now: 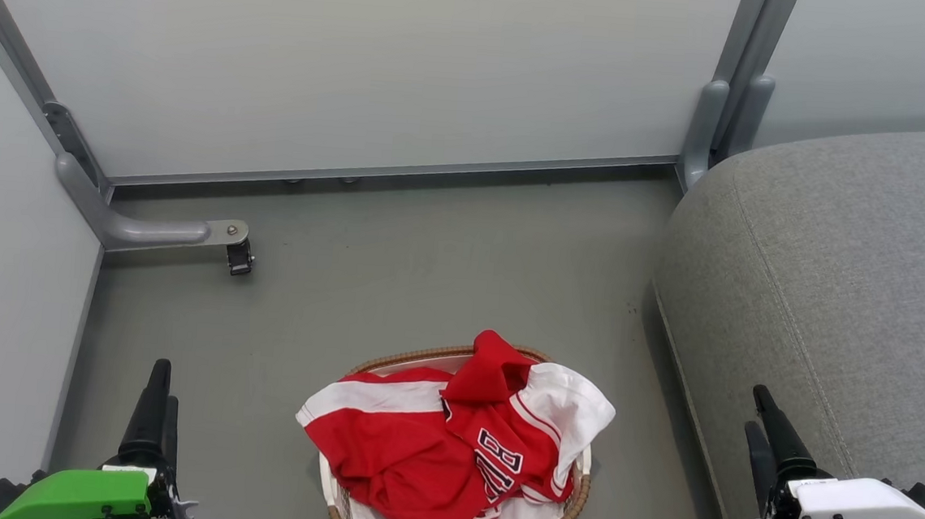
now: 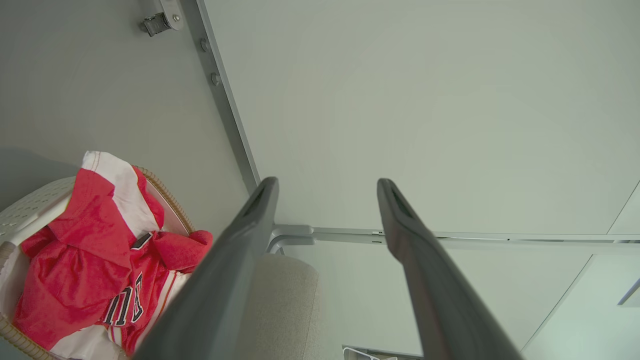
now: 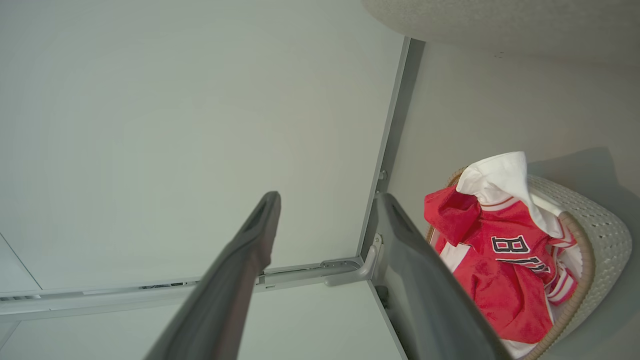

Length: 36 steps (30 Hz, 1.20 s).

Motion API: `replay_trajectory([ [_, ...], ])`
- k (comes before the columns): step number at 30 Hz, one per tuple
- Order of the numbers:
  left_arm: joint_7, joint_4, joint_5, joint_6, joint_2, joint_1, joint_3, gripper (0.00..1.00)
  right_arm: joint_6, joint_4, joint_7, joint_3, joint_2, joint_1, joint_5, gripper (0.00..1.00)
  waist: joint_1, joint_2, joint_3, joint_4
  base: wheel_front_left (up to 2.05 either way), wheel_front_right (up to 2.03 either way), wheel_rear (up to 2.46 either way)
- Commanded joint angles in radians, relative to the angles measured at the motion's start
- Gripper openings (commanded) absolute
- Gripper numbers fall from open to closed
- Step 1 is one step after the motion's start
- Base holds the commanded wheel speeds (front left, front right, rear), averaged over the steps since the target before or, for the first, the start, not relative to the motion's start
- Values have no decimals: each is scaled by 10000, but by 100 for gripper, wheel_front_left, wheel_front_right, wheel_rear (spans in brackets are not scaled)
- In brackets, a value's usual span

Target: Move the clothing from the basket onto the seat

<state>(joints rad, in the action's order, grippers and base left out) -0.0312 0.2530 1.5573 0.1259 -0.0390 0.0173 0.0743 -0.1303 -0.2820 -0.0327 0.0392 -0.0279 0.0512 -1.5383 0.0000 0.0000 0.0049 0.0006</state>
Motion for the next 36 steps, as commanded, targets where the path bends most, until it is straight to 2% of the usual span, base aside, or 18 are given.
replay_trajectory([
  [1, 107, -248, -207, 15, -47, -5, -25, 100, -1, 226, 118, -39, -91, 84, 229, 100, 0, 0, 1, 5, 0, 0, 0],
  [16, 702, -667, -2040, 25, -68, -210, -119, 100, -2, 631, 716, -225, -126, 52, 2716, 100, 0, 0, 18, 33, 0, 0, 0],
  [36, 1362, -1160, -5646, -200, -92, -632, -406, 100, -3, 914, 1376, -489, -161, 23, 6181, 100, 0, 0, 19, 76, 0, 0, 0],
])
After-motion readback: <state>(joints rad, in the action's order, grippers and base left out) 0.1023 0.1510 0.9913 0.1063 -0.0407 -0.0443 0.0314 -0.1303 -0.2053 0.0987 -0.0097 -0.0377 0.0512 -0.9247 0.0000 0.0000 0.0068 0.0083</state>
